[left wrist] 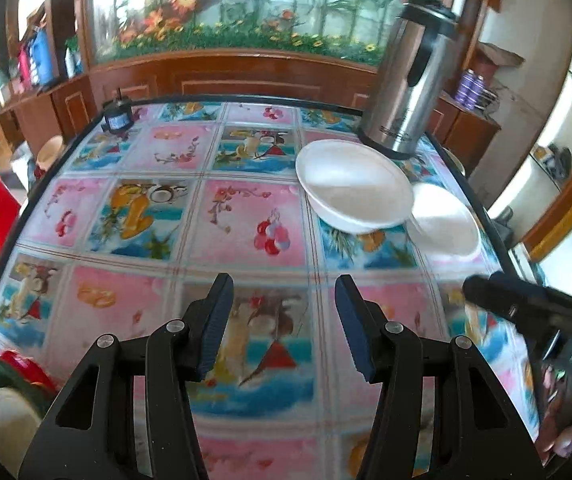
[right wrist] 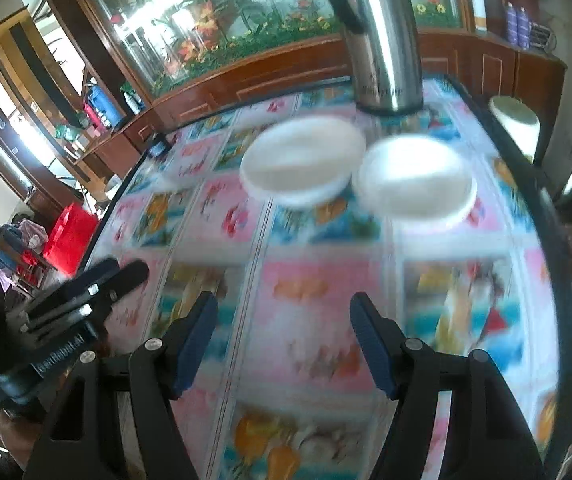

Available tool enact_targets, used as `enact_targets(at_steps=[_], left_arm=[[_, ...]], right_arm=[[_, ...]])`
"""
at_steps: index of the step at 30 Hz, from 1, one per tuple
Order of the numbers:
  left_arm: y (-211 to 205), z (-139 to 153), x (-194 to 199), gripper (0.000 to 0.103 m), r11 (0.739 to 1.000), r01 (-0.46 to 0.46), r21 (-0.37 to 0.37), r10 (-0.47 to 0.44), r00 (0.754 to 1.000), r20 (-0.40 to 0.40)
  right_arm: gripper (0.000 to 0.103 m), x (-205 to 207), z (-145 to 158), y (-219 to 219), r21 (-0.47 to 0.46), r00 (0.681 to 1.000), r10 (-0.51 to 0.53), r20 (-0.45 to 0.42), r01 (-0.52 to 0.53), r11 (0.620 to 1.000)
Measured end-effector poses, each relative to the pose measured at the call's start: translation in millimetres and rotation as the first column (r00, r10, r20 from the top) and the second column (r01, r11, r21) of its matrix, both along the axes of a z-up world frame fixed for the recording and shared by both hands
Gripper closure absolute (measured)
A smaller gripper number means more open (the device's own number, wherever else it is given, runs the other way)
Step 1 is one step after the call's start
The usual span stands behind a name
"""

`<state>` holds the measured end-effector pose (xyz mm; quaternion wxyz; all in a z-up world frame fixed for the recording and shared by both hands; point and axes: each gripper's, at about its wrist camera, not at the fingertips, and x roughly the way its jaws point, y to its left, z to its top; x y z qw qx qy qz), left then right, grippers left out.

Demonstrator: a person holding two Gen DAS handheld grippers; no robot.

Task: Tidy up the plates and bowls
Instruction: 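Move both tools to the white foam bowls beside the thermos, then close both tools on a white bowl rim and lift it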

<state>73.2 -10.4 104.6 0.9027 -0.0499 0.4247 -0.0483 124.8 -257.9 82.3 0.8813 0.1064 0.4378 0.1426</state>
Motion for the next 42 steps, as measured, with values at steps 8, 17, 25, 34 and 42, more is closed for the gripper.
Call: enact_targets(at_steps=[8,17,25,34,42], left_arm=[[-19.5,-18.7,61.2,0.05,0.996,-0.086,-0.021,0.086,0.996,-0.038],[-33.3,-31.0,114.4,0.05,0.988,-0.147,-0.04,0.142,0.985,-0.096],[-36.0,-53.8,140.1,0.05,0.98,-0.194,-0.044,0.183,0.966,-0.184],[-40.4,-74.7,141.0,0.084,0.992,-0.128,-0.005,0.124,0.971,-0.206],[-8.1,-63.1,96.7,0.085,0.989,-0.147,-0.033,0.139,0.975,-0.175]], right_arm=[[0.034,84.2,-3.3,-16.5,-0.028,0.999,0.039,0.001,-0.039,0.999],[0.035,160.7,-21.4,-26.6,-0.036,0.995,0.075,-0.067,-0.078,0.996],[0.054,200.1,-42.2,-13.7,-0.034,0.981,0.128,-0.149,-0.134,0.99],[0.074,186.5,-52.8,-4.9,0.018,0.965,0.205,-0.162,-0.205,0.979],[0.074,134.0,-52.1,25.1,-0.028,0.962,0.233,-0.143,-0.239,0.971]])
